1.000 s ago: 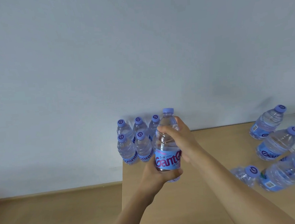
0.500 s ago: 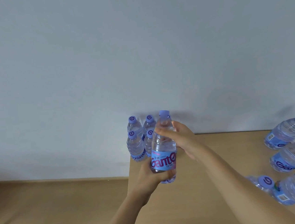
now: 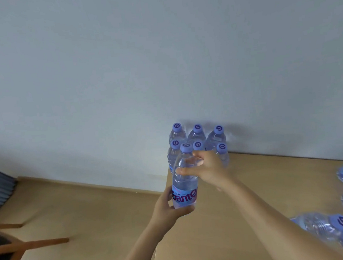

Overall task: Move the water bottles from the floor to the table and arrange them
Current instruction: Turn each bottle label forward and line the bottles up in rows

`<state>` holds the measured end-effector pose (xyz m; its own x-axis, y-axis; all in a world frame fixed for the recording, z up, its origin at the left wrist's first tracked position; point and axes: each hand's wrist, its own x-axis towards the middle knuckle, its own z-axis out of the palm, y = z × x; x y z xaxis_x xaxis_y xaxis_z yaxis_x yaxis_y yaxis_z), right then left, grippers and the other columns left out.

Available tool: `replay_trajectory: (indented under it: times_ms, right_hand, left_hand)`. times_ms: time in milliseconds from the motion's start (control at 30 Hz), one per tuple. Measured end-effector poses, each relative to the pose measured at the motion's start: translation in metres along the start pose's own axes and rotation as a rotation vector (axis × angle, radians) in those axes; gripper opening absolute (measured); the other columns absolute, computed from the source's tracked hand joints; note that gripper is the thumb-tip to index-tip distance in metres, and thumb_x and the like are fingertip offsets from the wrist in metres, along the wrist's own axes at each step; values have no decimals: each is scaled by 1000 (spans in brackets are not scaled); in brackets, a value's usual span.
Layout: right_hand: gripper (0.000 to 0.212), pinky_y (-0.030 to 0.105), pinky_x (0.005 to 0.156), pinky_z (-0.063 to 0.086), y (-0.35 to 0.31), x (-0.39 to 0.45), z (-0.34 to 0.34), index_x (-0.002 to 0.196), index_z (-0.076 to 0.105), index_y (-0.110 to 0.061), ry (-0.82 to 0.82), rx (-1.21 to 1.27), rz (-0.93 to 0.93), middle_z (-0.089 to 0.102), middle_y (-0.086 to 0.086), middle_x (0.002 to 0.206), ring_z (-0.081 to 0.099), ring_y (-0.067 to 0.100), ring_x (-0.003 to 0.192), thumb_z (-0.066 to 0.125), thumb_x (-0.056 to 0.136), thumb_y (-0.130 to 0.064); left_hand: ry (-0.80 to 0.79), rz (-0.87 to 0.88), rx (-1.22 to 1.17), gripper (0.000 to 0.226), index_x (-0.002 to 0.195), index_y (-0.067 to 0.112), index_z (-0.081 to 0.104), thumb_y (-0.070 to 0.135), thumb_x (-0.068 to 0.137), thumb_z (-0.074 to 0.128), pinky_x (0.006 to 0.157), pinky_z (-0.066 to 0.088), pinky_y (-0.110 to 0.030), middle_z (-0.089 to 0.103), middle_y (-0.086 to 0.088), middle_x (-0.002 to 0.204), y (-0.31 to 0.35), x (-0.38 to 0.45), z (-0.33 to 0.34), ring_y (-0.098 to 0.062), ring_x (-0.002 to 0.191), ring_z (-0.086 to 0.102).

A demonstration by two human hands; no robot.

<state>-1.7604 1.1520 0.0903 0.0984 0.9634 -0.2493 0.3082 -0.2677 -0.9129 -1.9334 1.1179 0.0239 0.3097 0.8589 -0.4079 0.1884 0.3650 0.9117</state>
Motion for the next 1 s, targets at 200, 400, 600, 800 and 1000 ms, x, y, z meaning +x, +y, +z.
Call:
replay_trajectory:
  times_ms: [200,400,600,800,1000]
  right_hand:
    - [47,41,89,55,19,4,21,96,70,-26,-38,-71,28,72,-8,98,67,7,96,86,59,-49]
    - [54,32,90,52,29,1,35,110,64,-24,-74,-166,33,69,-10,108,63,9,102,85,64,-44]
    - [47,27,81,52,38,-1,51,103,63,-26,-36,-222,18,68,-12,94,63,7,91,84,63,-41]
    - [41,28,78,54,49,-4,63,94,63,-24,-12,-162,5,68,-11,87,63,5,84,86,60,-29]
    - [46,34,81,55,54,1,67,100,63,-26,-2,-132,-25,69,-9,92,64,6,88,84,60,-26]
  left_hand:
    - [69,13,68,58,114,23,61,3,65,86,74,51,-15,71,1,104,-27,10,-7,-4,95,66]
    - [116,-8,185,58,99,36,58,3,61,87,75,46,-7,69,13,94,-44,26,-7,11,84,62]
    - [147,-42,195,60,98,34,59,-4,59,85,70,48,-8,71,9,93,-59,42,-9,-7,88,66]
    - [155,-25,248,59,101,35,59,-2,60,82,65,49,-10,72,5,95,-65,52,-14,-10,89,67]
    - [165,-7,244,53,100,25,59,-12,65,75,57,47,-8,69,4,91,-57,60,-10,-6,81,62]
